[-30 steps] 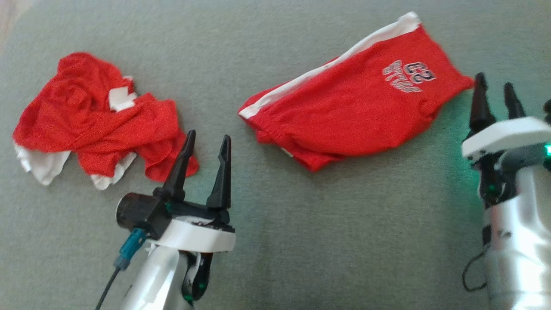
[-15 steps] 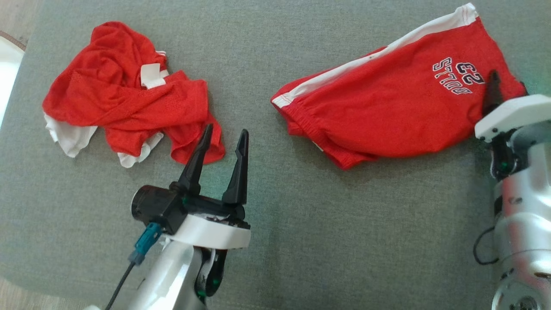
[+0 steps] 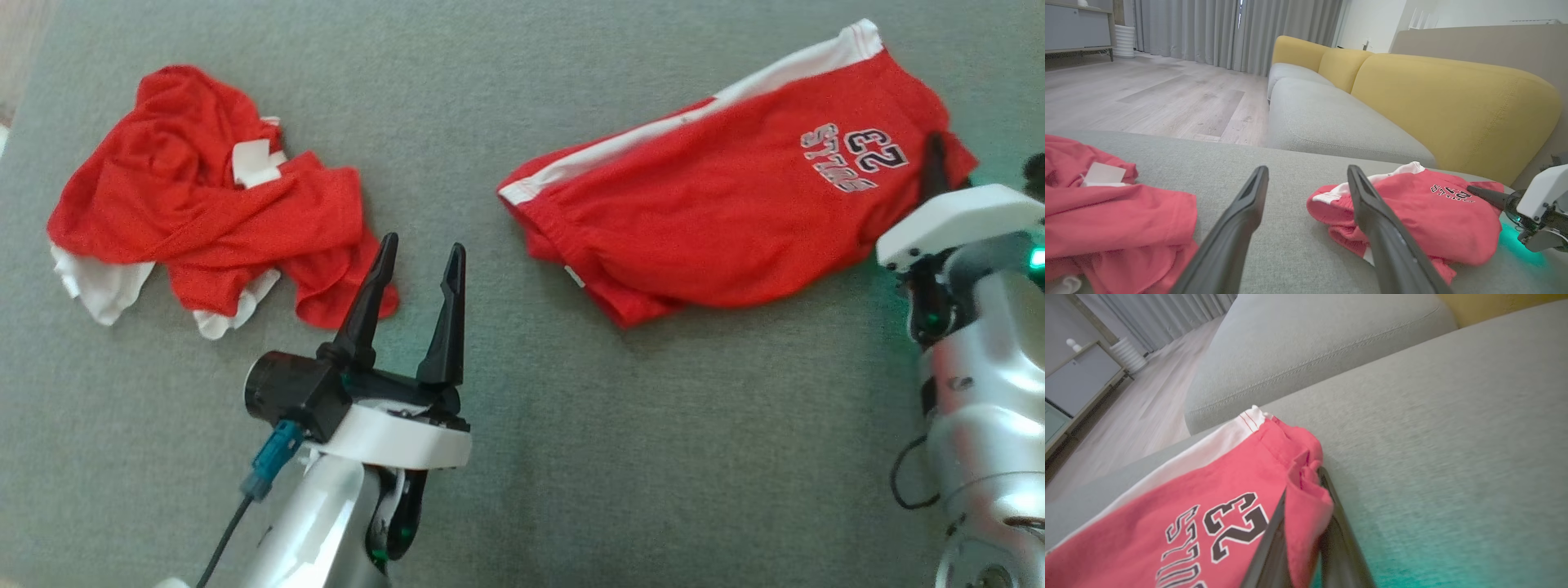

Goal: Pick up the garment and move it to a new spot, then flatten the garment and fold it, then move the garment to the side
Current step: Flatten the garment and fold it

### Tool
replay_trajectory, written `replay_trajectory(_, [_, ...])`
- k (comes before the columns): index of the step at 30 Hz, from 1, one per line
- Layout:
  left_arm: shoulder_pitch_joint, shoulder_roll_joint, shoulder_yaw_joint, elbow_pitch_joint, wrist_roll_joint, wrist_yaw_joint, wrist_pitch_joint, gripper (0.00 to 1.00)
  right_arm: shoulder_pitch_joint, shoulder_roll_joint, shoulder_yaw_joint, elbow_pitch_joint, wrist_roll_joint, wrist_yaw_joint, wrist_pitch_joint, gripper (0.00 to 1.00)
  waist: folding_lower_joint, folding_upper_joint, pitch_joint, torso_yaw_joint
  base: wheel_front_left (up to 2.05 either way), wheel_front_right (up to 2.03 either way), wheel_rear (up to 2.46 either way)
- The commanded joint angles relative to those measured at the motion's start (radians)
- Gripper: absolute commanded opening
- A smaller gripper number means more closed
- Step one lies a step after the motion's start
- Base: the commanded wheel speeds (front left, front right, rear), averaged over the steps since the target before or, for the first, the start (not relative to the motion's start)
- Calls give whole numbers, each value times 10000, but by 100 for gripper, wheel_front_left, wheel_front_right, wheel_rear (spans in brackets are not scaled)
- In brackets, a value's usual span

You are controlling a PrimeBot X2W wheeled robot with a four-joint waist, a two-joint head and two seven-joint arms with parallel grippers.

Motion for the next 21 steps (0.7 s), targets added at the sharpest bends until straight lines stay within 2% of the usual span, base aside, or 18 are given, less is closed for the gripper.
replay_trajectory(1, [-257, 30, 396, -312, 30, 62, -51, 100, 31, -126, 178, -334, 143, 19, -193, 0, -1, 0, -162, -167, 0, 0, 0])
replay_trajectory(7, [33, 30, 594, -411, 63, 22, -51, 100, 845, -338, -549, -918, 593, 19, -623, 0, -1, 0, -617, -681, 0, 0, 0])
replay_trajectory(14, [342, 30, 868, -454, 194, -82, -51, 100, 2086, 188, -1181, -2157, 875, 19, -776, 0, -1, 0, -957, -1238, 0, 0, 0])
replay_trajectory(21, [407, 30, 853, -499, 281, -166, -51, 100, 2733, 546, -1293, -2851, 1109, 19, -983, 0, -1, 0, -1082, -1387, 0, 0, 0])
